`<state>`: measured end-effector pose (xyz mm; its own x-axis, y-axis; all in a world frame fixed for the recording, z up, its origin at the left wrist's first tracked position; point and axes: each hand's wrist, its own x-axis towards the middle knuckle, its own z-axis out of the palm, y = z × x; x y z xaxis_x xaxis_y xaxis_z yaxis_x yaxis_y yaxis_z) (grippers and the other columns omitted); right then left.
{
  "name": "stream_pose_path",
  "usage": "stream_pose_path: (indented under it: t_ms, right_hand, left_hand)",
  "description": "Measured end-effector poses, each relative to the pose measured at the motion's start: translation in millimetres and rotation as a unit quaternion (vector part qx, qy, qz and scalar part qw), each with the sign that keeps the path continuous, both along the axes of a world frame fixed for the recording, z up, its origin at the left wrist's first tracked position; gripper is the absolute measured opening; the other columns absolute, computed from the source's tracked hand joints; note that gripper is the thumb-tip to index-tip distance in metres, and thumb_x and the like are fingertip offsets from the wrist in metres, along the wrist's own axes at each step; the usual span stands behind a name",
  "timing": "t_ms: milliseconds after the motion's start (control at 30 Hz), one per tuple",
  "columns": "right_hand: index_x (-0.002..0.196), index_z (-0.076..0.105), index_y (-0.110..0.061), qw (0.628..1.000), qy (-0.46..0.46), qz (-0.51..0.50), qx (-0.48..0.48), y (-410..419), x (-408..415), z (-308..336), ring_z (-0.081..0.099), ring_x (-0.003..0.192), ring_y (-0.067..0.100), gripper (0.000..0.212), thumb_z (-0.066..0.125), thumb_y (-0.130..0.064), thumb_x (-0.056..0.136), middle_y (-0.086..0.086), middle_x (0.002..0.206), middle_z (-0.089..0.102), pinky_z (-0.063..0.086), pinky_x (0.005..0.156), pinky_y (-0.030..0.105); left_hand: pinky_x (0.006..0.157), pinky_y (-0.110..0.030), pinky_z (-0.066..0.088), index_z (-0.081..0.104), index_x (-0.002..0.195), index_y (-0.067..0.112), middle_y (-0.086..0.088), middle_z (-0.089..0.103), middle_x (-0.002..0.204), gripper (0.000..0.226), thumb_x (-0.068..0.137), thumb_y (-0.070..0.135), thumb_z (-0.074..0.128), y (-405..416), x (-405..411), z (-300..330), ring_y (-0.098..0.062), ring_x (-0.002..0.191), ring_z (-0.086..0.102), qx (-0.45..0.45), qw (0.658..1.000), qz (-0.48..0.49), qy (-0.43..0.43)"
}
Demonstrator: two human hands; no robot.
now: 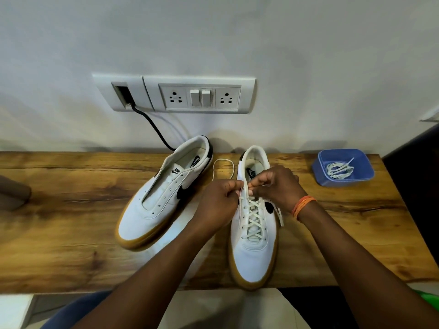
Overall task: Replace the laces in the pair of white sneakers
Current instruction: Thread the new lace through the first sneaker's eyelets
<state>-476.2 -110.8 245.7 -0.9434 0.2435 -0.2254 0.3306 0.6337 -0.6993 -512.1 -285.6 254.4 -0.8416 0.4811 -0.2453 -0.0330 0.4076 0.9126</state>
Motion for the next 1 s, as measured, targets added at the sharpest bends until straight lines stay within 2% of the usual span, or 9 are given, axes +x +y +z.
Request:
stream_pose_path:
  t_ms: [167,233,333,400,667,767,833,933,1000]
  right_hand:
    - [0.085,0.080,-0.024,0.992,-0.008,0.023,-0.120,4.7,3.4,9.6,0.073,0.080,0.018,0.019,0.084,-0.012,0.071,-0.003,0.079,0.076,0.054,0.088,0.054]
    - [0.106,0.075,-0.014,0.989,-0.001,0.023,-0.148,5.2,3.6,15.1,0.073,0.078,0.020,0.039,0.083,-0.001,0.070,0.005,0.079,0.076,0.057,0.086,0.048]
    - [0.152,0.028,-0.020,0.983,-0.005,0.003,-0.185,3.7,2.9,17.3,0.074,0.075,0.020,0.104,0.082,0.008,0.067,0.010,0.077,0.075,0.058,0.080,0.036]
    - [0.156,0.006,-0.023,0.978,-0.010,-0.005,-0.207,3.6,3.3,16.9,0.074,0.076,0.021,0.121,0.081,0.010,0.068,0.011,0.079,0.075,0.056,0.078,0.031]
    - [0.156,0.001,-0.027,0.974,-0.021,0.028,-0.222,7.0,5.5,24.3,0.074,0.082,0.021,0.119,0.077,0.010,0.073,0.012,0.086,0.076,0.056,0.073,0.024]
    - [0.156,0.008,-0.026,0.986,0.016,0.009,-0.163,1.1,3.3,19.5,0.073,0.082,0.012,0.113,0.079,0.006,0.073,0.003,0.082,0.076,0.054,0.089,0.032]
    - [0.154,0.017,-0.030,0.995,0.037,0.006,-0.097,-4.9,-0.2,9.7,0.071,0.087,0.003,0.108,0.083,-0.003,0.072,-0.010,0.078,0.076,0.045,0.103,0.043]
    - [0.147,0.030,-0.039,0.998,0.033,0.011,-0.055,-4.1,-3.1,-0.1,0.069,0.092,-0.002,0.097,0.085,-0.016,0.070,-0.022,0.076,0.073,0.037,0.104,0.057]
    - [0.141,0.041,-0.037,0.997,0.022,0.022,-0.075,0.4,-3.2,1.1,0.069,0.089,0.000,0.086,0.085,-0.017,0.069,-0.017,0.078,0.074,0.038,0.102,0.058]
  left_hand:
    - [0.087,-0.019,0.054,0.073,0.114,0.013,0.003,0.073,0.109,0.031,0.091,0.000,0.058,-0.8,0.4,-3.5,-0.004,0.096,0.068,-0.001,1.000,0.017,0.005]
    - [0.085,-0.017,0.053,0.073,0.114,0.013,0.003,0.073,0.108,0.032,0.091,-0.002,0.057,-0.8,-0.2,-4.1,-0.006,0.096,0.069,0.002,1.000,0.022,-0.004]
    - [0.091,-0.028,0.055,0.073,0.114,0.012,0.000,0.074,0.108,0.033,0.090,-0.003,0.057,-0.2,1.7,-5.7,-0.008,0.097,0.070,0.004,1.000,0.022,-0.010]
    - [0.093,-0.030,0.055,0.073,0.115,0.012,0.000,0.074,0.110,0.032,0.090,-0.002,0.058,0.2,2.5,-6.1,-0.008,0.098,0.069,0.002,1.000,0.019,-0.009]
    - [0.090,-0.035,0.057,0.074,0.113,0.013,0.001,0.075,0.105,0.025,0.090,0.005,0.065,0.3,1.1,-10.2,-0.009,0.093,0.071,0.027,0.997,0.042,-0.062]
    - [0.081,-0.028,0.059,0.076,0.105,0.014,0.003,0.077,0.094,0.020,0.089,0.005,0.067,0.6,4.2,-8.1,-0.003,0.078,0.070,0.046,0.995,0.063,-0.062]
    - [0.077,-0.037,0.060,0.078,0.093,0.019,-0.001,0.077,0.085,0.015,0.088,0.007,0.069,0.0,4.4,-10.2,-0.011,0.072,0.069,0.055,0.994,0.079,-0.060]
    - [0.077,-0.047,0.060,0.075,0.078,0.023,-0.004,0.075,0.077,0.013,0.086,0.014,0.071,-0.6,2.9,-13.2,-0.023,0.074,0.071,0.061,0.992,0.092,-0.062]
    - [0.074,-0.034,0.059,0.073,0.078,0.019,0.002,0.074,0.077,0.010,0.087,0.015,0.071,0.8,3.4,-13.5,-0.011,0.074,0.070,0.034,0.996,0.086,-0.016]
